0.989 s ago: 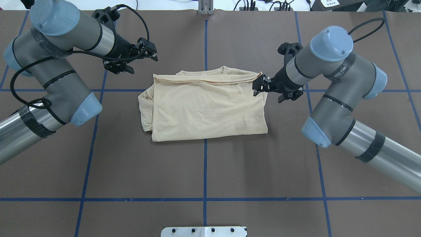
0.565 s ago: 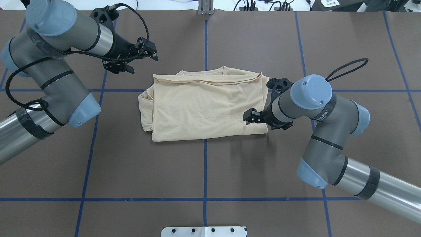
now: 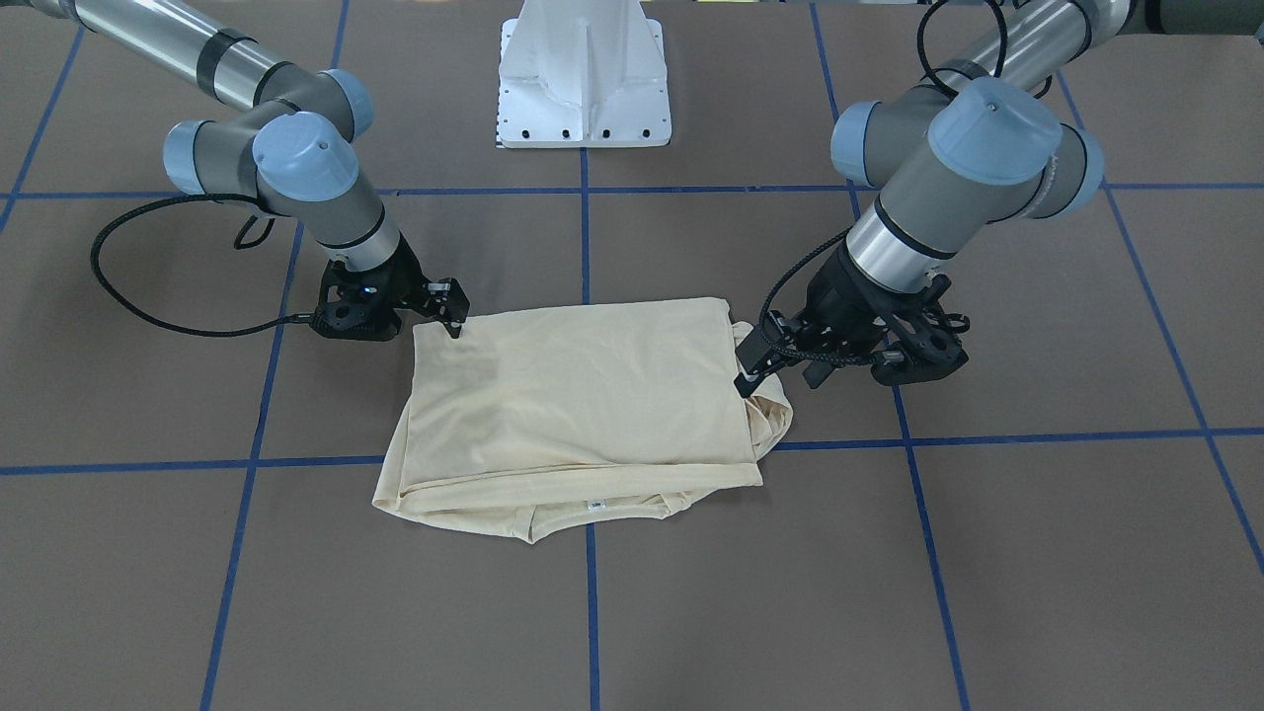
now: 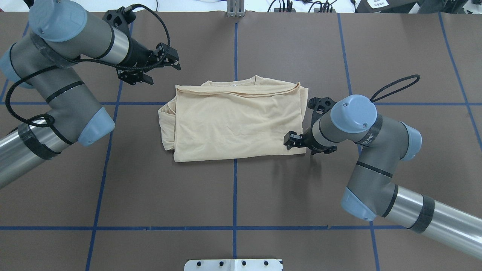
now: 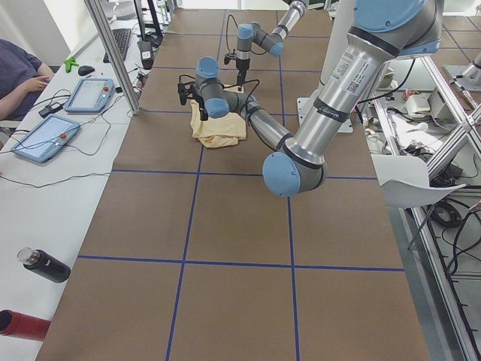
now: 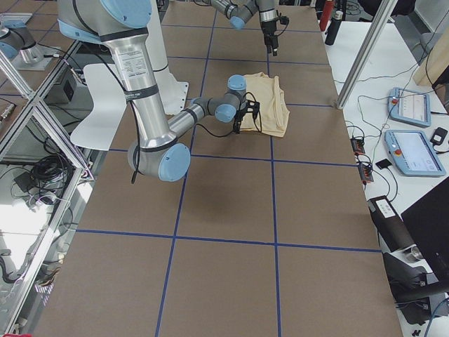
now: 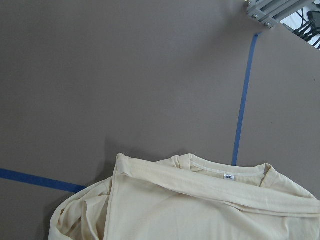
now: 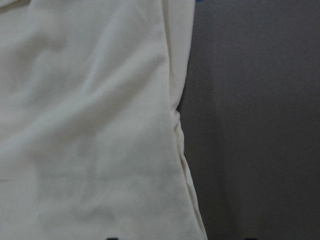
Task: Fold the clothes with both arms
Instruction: 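Move the right gripper down to the folded shirt's side edge while the left withdraws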
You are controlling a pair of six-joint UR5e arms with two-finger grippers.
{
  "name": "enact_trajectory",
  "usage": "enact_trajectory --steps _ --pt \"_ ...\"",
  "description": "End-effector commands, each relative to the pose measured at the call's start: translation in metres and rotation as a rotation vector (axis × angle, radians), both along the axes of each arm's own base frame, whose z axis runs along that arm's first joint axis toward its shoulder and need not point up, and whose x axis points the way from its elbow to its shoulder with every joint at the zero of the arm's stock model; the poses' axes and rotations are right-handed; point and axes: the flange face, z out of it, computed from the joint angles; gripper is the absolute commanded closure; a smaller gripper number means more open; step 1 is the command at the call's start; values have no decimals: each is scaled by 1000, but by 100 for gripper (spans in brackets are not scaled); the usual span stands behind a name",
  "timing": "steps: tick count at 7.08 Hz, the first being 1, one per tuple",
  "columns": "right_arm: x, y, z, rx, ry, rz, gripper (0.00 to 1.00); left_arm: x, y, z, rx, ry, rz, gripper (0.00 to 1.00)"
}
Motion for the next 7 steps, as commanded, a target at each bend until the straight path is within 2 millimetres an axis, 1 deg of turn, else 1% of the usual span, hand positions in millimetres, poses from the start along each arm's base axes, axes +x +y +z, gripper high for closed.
enact_trajectory --steps 1,2,4,5,6,7 --pt "1 1 -8 2 -16 -9 100 1 0 5 -6 -5 1 0" --pt "5 -3 -10 -4 -24 -9 100 1 2 11 -13 -11 3 0" --pt "6 -2 -6 -9 -16 -9 100 1 2 12 -11 -11 3 0" --pt "8 -1 -11 -25 -5 -16 100 1 3 10 -10 -10 5 0" --pt "25 6 -30 -13 -28 -11 100 1 3 10 -9 -9 5 0" --pt "61 38 -30 -43 -21 -41 100 1 3 10 -9 -9 5 0"
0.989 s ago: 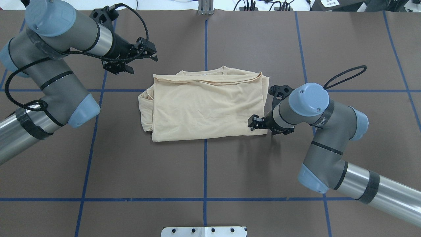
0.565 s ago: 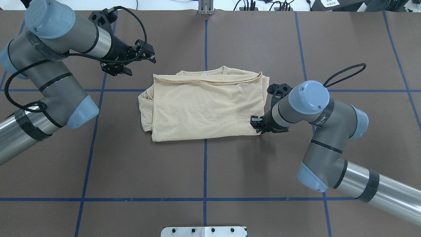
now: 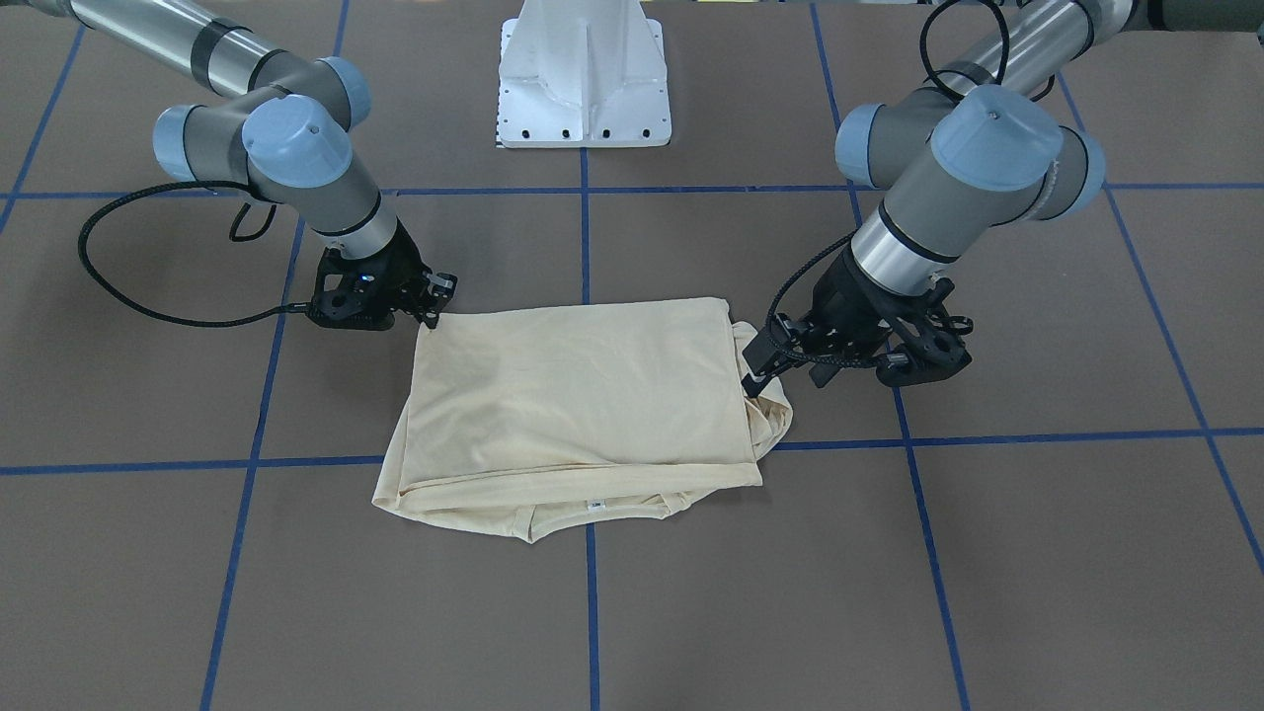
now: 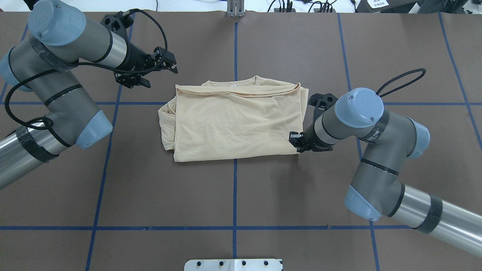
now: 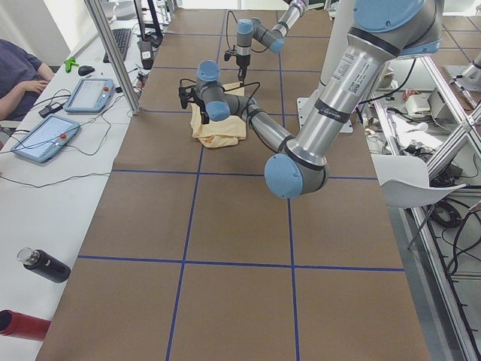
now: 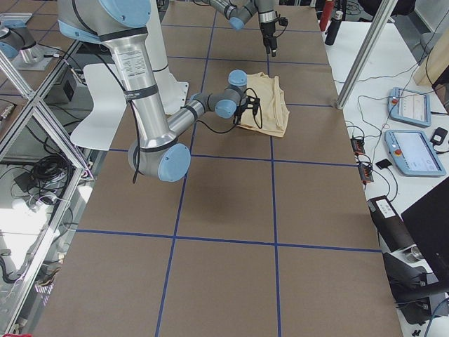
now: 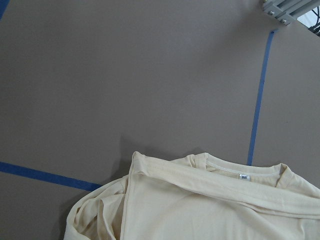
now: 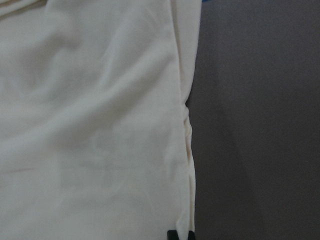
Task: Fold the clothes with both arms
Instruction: 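Move the right gripper down to the folded shirt's side edge while the left withdraws, then grasp the shirt edge with the right gripper and drag it toward the robot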
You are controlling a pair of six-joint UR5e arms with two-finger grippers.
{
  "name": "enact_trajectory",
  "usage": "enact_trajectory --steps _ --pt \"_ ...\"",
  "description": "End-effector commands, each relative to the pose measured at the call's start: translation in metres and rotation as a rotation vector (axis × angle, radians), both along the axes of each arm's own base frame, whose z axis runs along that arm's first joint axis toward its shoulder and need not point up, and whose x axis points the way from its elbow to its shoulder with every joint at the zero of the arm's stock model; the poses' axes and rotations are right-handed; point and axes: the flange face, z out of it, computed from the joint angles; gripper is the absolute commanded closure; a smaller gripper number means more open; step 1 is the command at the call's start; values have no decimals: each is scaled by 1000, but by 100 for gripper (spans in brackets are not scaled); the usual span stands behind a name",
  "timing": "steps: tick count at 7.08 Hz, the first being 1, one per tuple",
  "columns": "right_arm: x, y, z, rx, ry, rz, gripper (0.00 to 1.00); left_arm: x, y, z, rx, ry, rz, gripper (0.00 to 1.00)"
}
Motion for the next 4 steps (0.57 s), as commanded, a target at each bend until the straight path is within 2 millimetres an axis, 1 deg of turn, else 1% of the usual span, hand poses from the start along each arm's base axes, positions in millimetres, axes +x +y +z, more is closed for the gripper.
enact_trajectory --steps 1,2,4 --pt "59 57 -5 -40 16 -50 100 0 0 0 1 -1 1 0" --pt "68 81 -3 -60 37 -83 100 0 0 1 0 -2 1 0" --pt "72 134 22 -156 74 -223 100 3 2 3 -4 -3 5 0"
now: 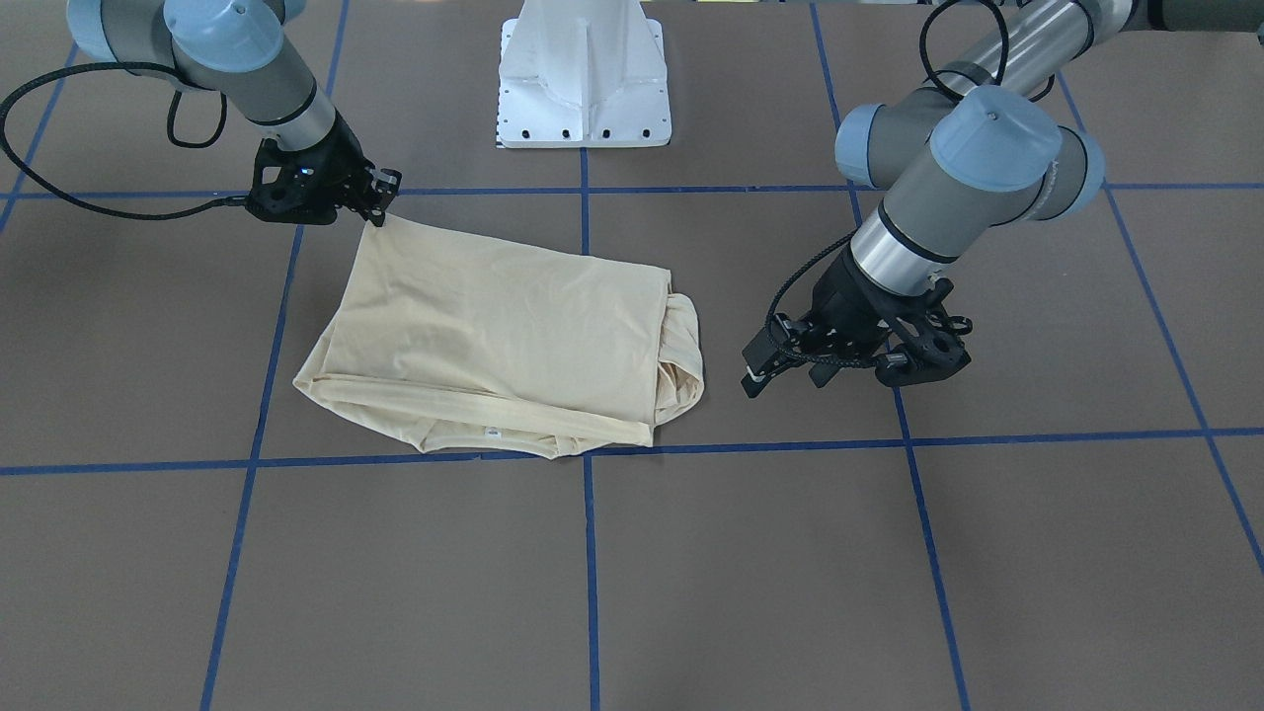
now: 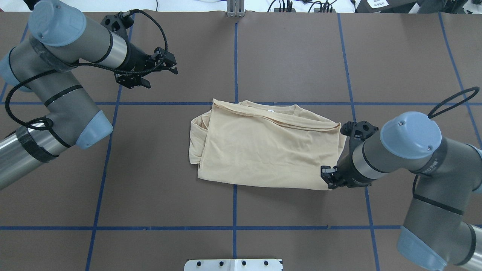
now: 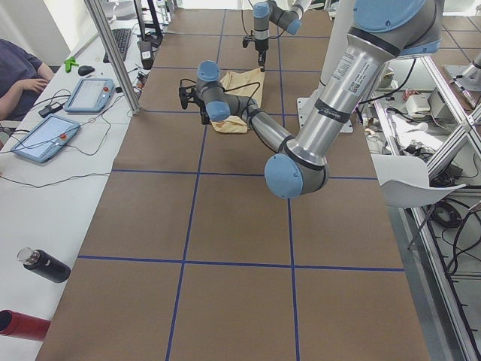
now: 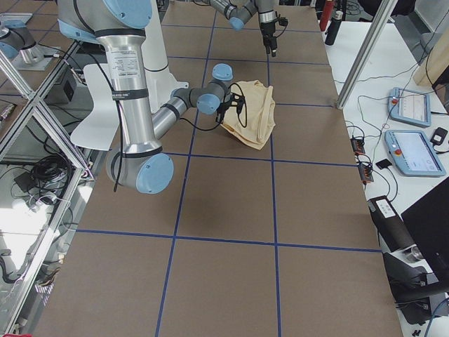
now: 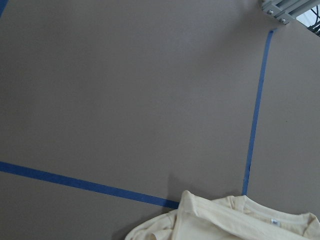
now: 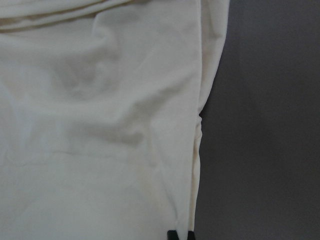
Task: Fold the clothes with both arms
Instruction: 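Grasp the shirt edge with the right gripper and drag it toward the robot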
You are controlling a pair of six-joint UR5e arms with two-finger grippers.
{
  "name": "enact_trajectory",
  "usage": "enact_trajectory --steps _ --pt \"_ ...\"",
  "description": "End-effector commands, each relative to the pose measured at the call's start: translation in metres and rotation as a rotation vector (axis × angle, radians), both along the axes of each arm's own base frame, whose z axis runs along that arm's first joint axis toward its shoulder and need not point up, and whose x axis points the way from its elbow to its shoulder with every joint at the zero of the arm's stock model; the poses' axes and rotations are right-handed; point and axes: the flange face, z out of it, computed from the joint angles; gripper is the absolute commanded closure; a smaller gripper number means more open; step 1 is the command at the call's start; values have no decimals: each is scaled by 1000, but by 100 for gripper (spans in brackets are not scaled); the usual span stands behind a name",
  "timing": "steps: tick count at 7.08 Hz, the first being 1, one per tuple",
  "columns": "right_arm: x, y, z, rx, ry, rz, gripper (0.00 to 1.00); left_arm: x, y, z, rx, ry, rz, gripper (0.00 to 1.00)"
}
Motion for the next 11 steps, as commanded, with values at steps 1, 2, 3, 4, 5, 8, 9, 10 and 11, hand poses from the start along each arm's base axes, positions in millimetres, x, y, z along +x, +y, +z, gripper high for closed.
enact_trajectory --steps 1,2,3,4,5,8,9,10,11 --pt "4 57 23 -125 27 -158 100 1 1 5 -6 -4 2 0" --pt "-4 84 24 -213 36 -202 100 0 3 14 -15 -14 1 0" --pt "-18 112 19 -291 58 -223 100 -1 4 19 -20 -19 1 0" --pt "-24 124 17 -333 75 -217 100 0 4 22 -24 -22 3 0" --pt "-24 121 13 -332 63 -207 1 3 7 23 -24 -23 9 0" --pt "-1 5 -36 -178 -79 -25 0 40 52 3 -6 12 91 0" --pt "16 -29 -55 -92 -123 18 0 58 86 -6 -79 53 109 0" --pt "32 -54 -71 -14 -147 63 0 85 127 -21 -133 87 134 0" --pt "40 -71 -83 56 -152 111 0 114 169 -34 -174 108 125 0"
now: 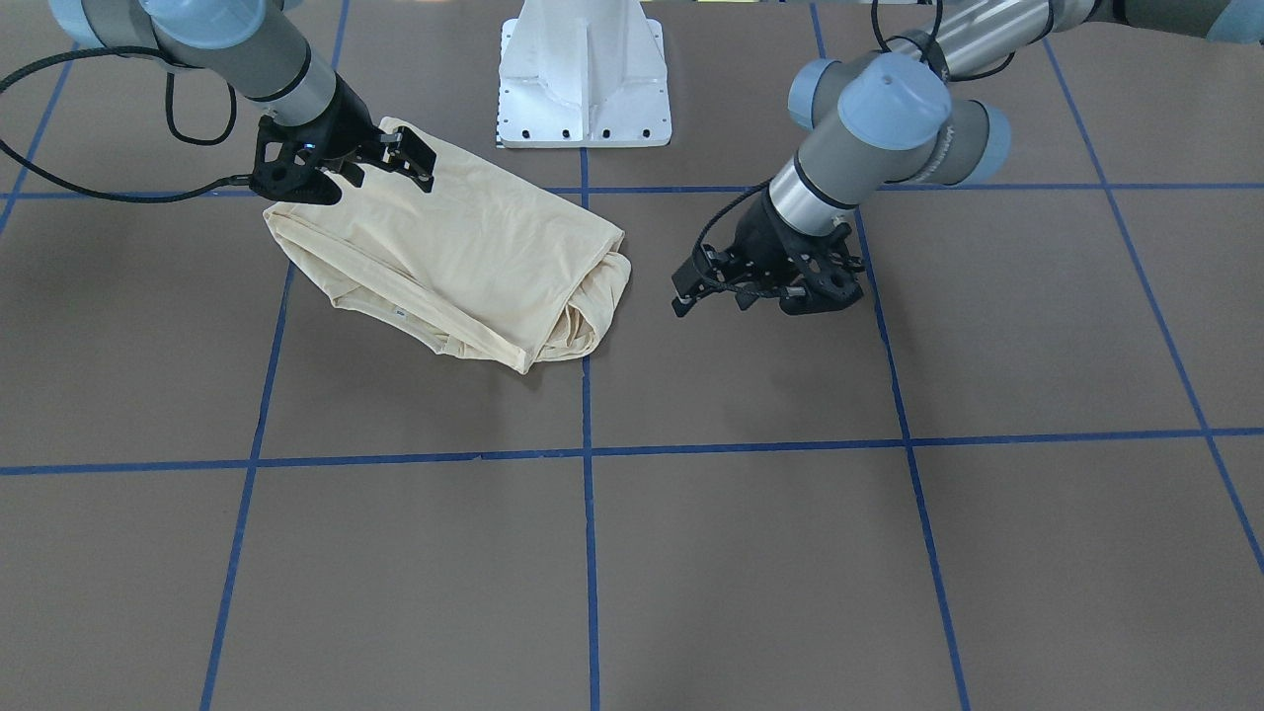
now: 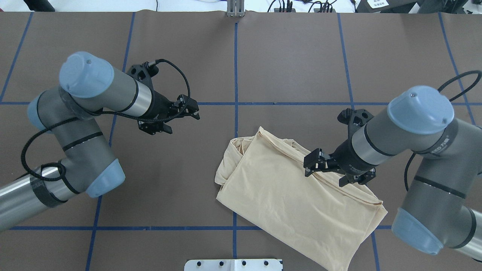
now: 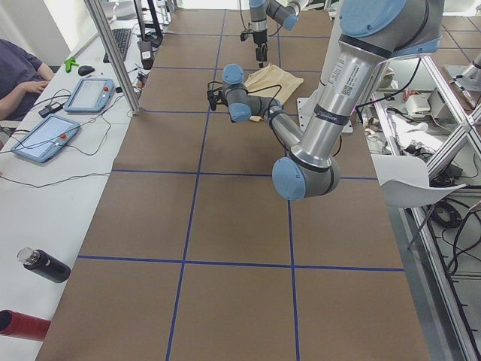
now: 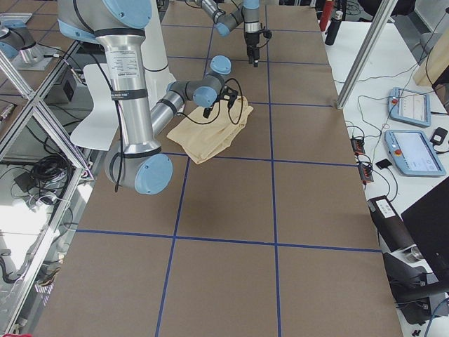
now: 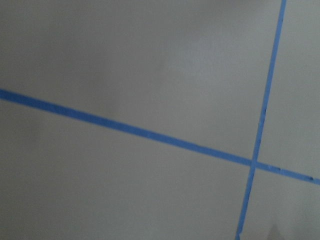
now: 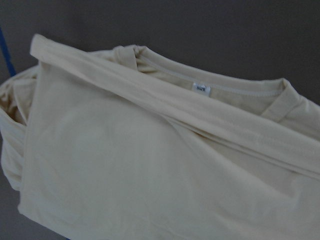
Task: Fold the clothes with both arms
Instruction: 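Grasp the shirt edge with the right gripper and drag it toward the robot, then grasp the shirt corner with the left gripper while the right releases and lifts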
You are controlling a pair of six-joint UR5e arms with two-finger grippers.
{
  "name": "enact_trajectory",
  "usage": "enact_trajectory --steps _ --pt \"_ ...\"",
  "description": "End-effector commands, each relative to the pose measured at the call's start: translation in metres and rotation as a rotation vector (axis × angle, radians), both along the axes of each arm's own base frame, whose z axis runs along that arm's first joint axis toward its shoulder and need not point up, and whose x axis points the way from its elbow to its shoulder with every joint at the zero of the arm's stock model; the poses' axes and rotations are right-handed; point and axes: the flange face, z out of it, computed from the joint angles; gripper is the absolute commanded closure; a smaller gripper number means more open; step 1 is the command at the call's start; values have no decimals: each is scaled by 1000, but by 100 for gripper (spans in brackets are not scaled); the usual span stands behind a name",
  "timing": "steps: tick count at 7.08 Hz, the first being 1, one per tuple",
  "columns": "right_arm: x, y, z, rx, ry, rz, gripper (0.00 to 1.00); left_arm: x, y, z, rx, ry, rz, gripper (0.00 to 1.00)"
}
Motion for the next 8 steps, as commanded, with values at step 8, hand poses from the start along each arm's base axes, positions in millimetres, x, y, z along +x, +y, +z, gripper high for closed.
enact_trajectory --steps 8 --pt "25 -46 -38 192 -18 124 0 135 153 -5 -158 -65 4 11"
